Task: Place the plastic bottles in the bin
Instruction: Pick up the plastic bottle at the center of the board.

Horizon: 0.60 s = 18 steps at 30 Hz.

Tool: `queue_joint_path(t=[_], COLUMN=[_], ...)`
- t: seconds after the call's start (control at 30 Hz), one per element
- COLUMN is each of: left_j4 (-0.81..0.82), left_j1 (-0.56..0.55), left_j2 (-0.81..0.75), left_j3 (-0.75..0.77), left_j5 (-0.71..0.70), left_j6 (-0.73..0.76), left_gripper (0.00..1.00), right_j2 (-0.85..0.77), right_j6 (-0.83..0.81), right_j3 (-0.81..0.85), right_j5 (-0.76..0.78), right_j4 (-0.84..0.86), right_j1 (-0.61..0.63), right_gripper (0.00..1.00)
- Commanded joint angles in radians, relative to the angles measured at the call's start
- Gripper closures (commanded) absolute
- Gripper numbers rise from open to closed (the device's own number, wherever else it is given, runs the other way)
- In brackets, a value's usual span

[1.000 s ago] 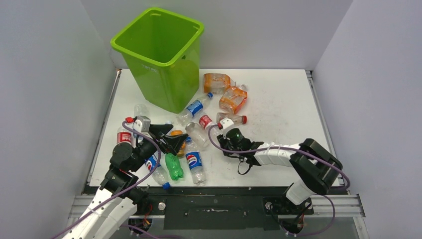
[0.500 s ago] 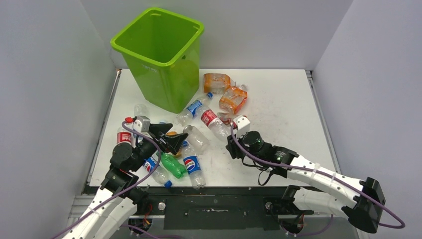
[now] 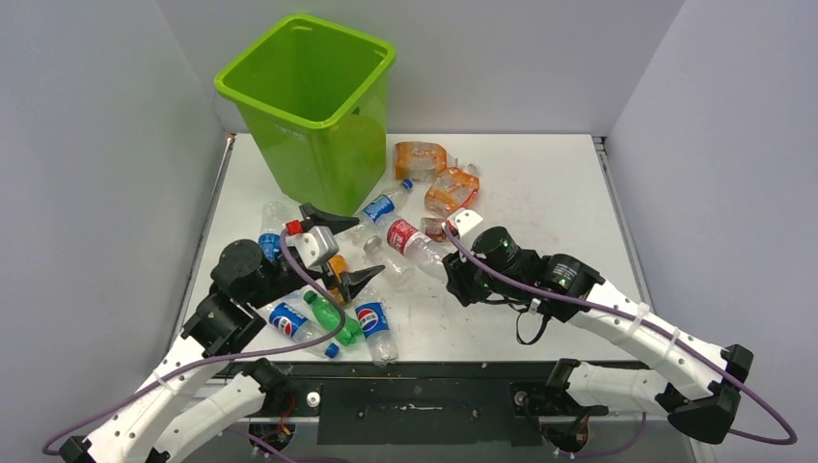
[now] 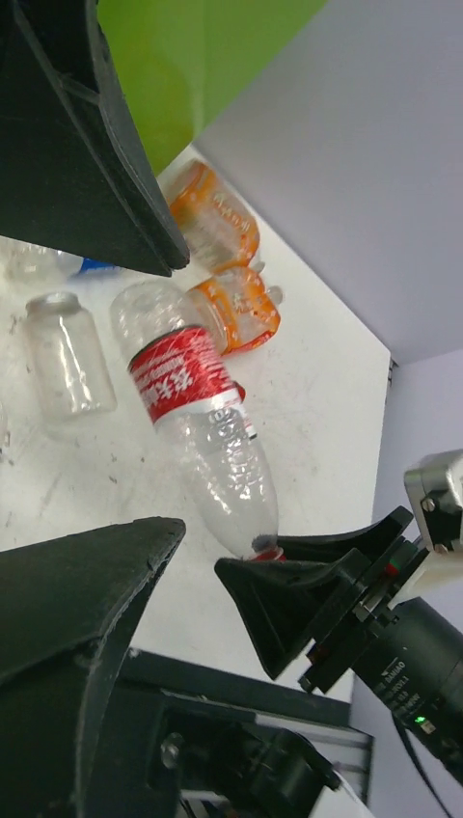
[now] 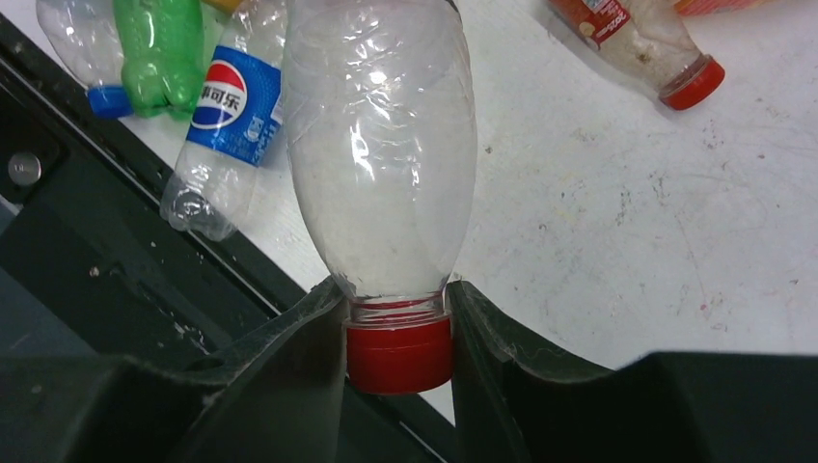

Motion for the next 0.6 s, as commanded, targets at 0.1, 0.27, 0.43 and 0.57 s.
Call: queue_joint_path(t=[0.1, 0.27, 0.43, 0.57], left_j4=[-0.303, -0.404, -0.421, -0.383], left_j1=[-0.114, -0.244, -0.314, -0.333], left_j2=[0.134, 0.254, 0.341, 0.377], left_j3=[0.189, 0.271, 0.29, 0.29], left_j5=[-0.049, -0.164, -0.235, -0.274], left_j6=[0.503, 0.633, 0.705, 0.724], left_gripper=[0.04, 0.04, 0.04, 0.04], right_j2=[0.018, 0.005, -0.012, -0.022], right_j6=[-0.048, -0.074, -0.08, -0.079], right_j3=[0.115, 0.148, 0.163, 0.171], right_j5=[-0.096, -0.196, -0.281, -0.286], right_j4=[-0.151, -0.143, -0.128, -0.135], right_j1=[0.005, 0.007, 0.007, 0.006], right_gripper=[0.95, 0.95, 0.95, 0.95])
